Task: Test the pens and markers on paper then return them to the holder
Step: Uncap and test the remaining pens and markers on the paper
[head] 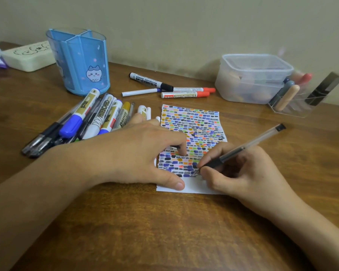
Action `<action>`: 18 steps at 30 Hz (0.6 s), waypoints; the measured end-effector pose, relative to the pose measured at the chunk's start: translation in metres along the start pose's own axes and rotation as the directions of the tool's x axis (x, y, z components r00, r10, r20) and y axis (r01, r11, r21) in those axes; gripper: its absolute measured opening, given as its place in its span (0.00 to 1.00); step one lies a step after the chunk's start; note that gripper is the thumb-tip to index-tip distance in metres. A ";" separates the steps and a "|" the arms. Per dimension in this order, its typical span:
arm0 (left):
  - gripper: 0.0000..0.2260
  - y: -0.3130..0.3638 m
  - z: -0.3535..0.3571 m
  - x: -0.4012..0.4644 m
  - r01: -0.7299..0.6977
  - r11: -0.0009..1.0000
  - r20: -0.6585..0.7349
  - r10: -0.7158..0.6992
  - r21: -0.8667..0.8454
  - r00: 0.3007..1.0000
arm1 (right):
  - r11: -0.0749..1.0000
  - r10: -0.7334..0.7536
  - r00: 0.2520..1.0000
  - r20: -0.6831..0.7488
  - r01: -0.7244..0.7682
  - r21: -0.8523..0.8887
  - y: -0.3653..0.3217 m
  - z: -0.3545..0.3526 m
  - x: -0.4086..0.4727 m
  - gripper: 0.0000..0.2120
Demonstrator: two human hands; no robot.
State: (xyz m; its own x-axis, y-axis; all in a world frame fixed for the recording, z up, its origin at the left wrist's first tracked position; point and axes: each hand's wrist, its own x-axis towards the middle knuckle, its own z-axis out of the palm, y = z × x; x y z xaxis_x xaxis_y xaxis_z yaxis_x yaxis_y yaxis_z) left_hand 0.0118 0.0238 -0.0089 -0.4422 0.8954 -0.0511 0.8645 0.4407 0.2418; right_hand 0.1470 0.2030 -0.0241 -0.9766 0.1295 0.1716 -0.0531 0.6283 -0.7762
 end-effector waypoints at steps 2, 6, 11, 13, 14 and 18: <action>0.26 0.000 0.000 0.000 -0.004 1.000 -0.002 0.004 0.002 1.000 | 1.000 0.008 1.000 -0.017 -0.009 -0.027 0.002 -0.001 0.001 0.01; 0.26 0.000 0.000 0.000 0.012 1.000 0.014 -0.011 -0.012 1.000 | 1.000 0.008 1.000 -0.007 -0.008 -0.003 -0.001 -0.002 -0.001 0.02; 0.26 0.001 0.000 0.000 0.002 1.000 0.007 -0.002 -0.004 1.000 | 1.000 0.012 1.000 -0.007 -0.012 -0.021 0.001 -0.002 0.000 0.01; 0.26 0.000 0.001 0.000 0.011 1.000 0.014 -0.011 -0.013 1.000 | 1.000 0.018 1.000 -0.012 -0.018 -0.011 0.001 -0.002 0.000 0.02; 0.26 -0.001 0.001 0.000 0.019 1.000 0.017 -0.018 -0.024 1.000 | 1.000 0.015 1.000 -0.007 -0.015 -0.004 0.001 -0.001 0.000 0.02; 0.26 -0.002 0.001 0.001 0.013 1.000 0.009 -0.013 -0.027 1.000 | 1.000 0.015 1.000 -0.014 -0.015 -0.011 0.002 -0.001 0.000 0.02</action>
State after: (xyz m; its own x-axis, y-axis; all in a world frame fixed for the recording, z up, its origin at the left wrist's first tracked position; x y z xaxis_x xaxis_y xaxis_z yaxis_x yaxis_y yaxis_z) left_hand 0.0103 0.0237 -0.0104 -0.4514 0.8901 -0.0629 0.8516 0.4508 0.2676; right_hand 0.1472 0.2049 -0.0248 -0.9742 0.1495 0.1690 -0.0364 0.6349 -0.7718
